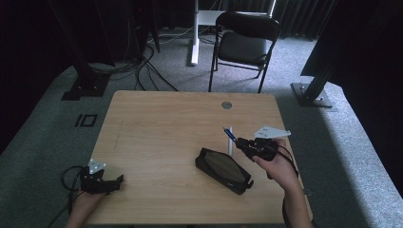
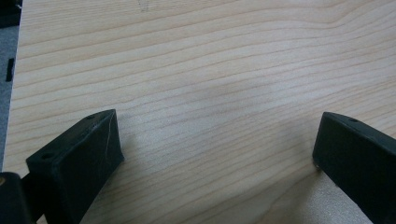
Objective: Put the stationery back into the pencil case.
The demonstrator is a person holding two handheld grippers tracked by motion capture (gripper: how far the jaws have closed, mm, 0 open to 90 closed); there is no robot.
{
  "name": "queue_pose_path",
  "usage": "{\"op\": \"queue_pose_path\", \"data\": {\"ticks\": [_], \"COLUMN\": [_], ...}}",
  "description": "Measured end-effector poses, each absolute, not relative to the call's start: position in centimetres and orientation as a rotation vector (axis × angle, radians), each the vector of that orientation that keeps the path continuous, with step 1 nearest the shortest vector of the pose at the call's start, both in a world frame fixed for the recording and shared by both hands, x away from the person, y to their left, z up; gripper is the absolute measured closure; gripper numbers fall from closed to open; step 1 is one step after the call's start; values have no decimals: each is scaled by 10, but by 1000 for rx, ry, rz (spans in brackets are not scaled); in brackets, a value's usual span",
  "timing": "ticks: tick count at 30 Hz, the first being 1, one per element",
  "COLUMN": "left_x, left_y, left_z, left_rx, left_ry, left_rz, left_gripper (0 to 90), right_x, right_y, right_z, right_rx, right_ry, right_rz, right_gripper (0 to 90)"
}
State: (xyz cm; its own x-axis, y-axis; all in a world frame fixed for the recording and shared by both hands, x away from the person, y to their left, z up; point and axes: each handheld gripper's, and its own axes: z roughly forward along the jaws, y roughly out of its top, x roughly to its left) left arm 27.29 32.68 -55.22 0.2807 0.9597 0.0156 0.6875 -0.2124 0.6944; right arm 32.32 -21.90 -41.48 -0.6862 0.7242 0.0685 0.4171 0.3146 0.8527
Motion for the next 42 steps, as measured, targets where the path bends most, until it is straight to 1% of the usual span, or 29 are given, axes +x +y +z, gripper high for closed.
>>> {"op": "queue_pose_path", "data": {"ticks": [9, 19, 35, 42], "left_x": [273, 273, 273, 273], "left_y": [327, 327, 327, 327], "left_z": [-552, -552, -552, -552], "left_rx": [1979, 1980, 1980, 1980], "left_ry": [1473, 1473, 1473, 1473], "left_rz": [613, 613, 613, 613], "left_gripper": [14, 14, 14, 14], "right_x": [317, 314, 321, 325], "right_y": [-210, -198, -183, -177], "right_z": [-417, -431, -464, -472], "right_rx": [903, 816, 863, 875], "right_ry": [2314, 2465, 2572, 2600], "right_rz": [1307, 1329, 1232, 1172], "right_gripper": [796, 795, 796, 796]}}
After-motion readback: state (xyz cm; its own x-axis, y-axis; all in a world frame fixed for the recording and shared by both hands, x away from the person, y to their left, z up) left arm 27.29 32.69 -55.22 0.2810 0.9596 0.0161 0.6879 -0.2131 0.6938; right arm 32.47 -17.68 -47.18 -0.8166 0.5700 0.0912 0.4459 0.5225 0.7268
